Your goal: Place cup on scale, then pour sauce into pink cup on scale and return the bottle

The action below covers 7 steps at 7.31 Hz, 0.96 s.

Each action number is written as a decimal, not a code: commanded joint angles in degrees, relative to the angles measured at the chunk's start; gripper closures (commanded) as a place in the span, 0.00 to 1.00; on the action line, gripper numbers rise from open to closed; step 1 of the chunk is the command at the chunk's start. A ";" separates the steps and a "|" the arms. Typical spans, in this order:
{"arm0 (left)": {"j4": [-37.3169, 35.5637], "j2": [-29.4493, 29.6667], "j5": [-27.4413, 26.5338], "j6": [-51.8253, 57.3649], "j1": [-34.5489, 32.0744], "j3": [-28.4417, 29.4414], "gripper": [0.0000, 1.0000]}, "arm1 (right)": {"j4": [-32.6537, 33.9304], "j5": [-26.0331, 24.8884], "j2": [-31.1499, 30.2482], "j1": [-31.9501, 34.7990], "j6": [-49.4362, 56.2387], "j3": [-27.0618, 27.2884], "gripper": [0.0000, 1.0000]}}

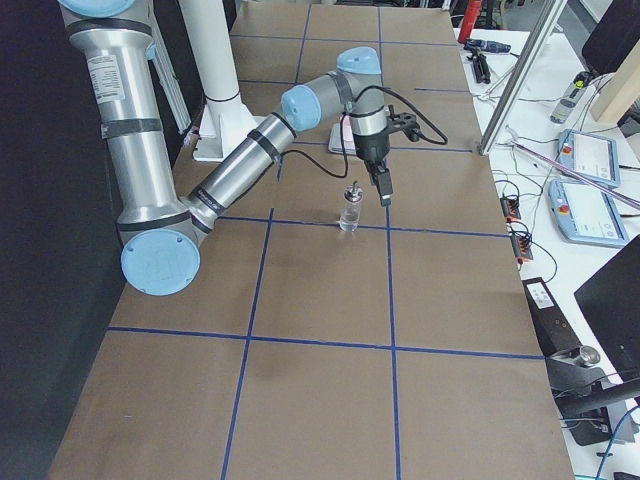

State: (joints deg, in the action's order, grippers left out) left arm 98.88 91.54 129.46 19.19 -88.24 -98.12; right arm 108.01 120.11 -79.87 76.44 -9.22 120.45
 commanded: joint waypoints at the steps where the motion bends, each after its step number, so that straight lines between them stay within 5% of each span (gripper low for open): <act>1: 0.00 -0.22 0.09 0.06 0.00 0.13 0.00 | -1.49 13.20 -0.37 11.06 19.42 -11.95 0.00; 5: 0.00 -3.53 -0.17 0.50 0.09 2.23 0.00 | -2.27 9.90 -10.62 12.06 22.49 -12.52 0.00; 7: -0.26 -5.05 0.09 0.50 0.09 6.26 0.00 | -2.62 9.53 -10.75 11.36 21.53 -16.96 0.00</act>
State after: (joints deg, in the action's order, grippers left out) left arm 98.86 87.28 129.44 19.68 -88.17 -94.11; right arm 105.77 129.97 -90.37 88.05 13.08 106.50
